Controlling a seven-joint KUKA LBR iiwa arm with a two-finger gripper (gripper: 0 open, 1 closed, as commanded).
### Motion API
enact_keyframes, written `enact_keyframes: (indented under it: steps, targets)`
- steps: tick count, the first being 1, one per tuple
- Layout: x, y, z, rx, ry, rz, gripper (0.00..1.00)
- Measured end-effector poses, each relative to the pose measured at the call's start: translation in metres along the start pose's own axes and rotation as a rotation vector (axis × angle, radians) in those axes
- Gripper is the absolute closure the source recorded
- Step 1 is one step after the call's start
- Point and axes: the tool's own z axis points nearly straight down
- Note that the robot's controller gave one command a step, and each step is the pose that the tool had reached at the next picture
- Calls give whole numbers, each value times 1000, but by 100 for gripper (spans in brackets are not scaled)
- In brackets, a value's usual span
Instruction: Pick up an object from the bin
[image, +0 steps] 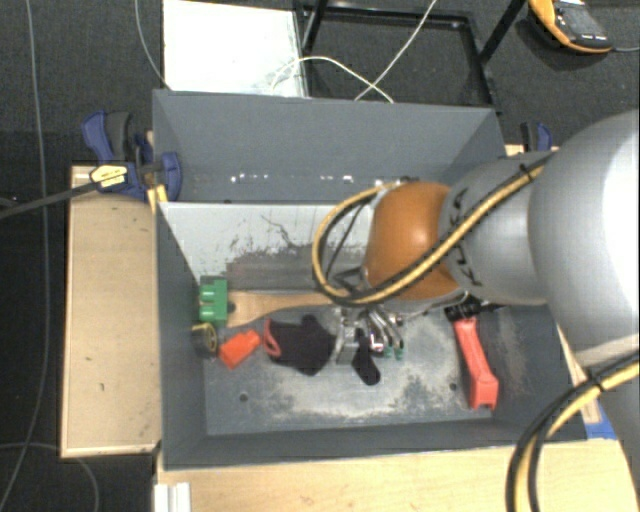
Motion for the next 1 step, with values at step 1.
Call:
enact_keyframes:
  steps: [1]
  targets:
    - [9, 5, 0, -2, 0, -6, 100]
